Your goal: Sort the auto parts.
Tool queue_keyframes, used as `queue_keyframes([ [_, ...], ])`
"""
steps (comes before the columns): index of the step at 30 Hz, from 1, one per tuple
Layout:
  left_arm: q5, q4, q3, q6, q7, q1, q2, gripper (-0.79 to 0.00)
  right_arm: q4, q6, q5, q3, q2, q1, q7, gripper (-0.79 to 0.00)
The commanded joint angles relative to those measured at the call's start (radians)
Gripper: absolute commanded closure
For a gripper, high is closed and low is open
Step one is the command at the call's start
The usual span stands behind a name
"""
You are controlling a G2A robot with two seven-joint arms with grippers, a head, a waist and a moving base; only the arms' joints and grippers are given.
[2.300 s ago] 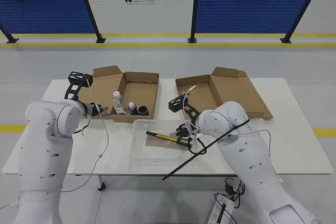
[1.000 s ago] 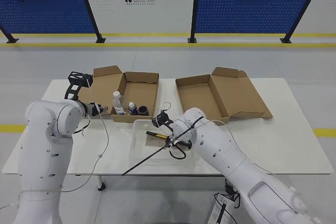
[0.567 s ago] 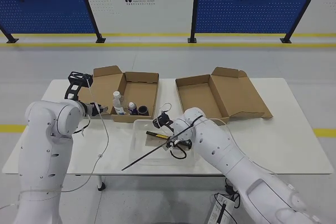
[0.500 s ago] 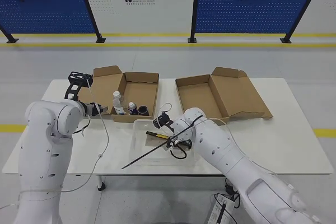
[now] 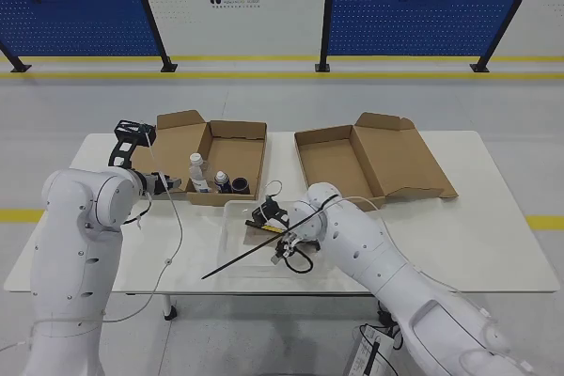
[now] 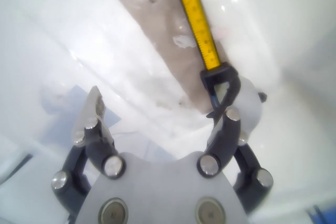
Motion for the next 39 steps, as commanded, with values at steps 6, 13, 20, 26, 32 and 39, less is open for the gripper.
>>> queue_keyframes([
  [6,0.000,0.000,0.000,0.000,0.000,0.000,0.000,-0.785,0.004,-0.008,0.005,-0.006,-0.004,0.014,0.003,-0.785],
  [13,0.000,0.000,0.000,0.000,0.000,0.000,0.000,-0.785,0.061,0.025,-0.031,-0.018,-0.012,0.037,-0.023,-0.785],
  [20,0.000,0.000,0.000,0.000,0.000,0.000,0.000,-0.785,0.106,0.026,-0.013,-0.030,-0.026,0.049,-0.027,-0.785],
  [26,0.000,0.000,0.000,0.000,0.000,0.000,0.000,-0.785,0.138,0.008,0.007,-0.042,-0.038,0.058,-0.010,-0.785],
  [32,0.000,0.000,0.000,0.000,0.000,0.000,0.000,-0.785,0.156,-0.002,0.023,-0.062,-0.052,0.067,0.030,-0.785],
  [39,0.000,0.000,0.000,0.000,0.000,0.000,0.000,-0.785,0.152,-0.030,0.069,-0.066,-0.063,0.068,0.055,-0.785],
])
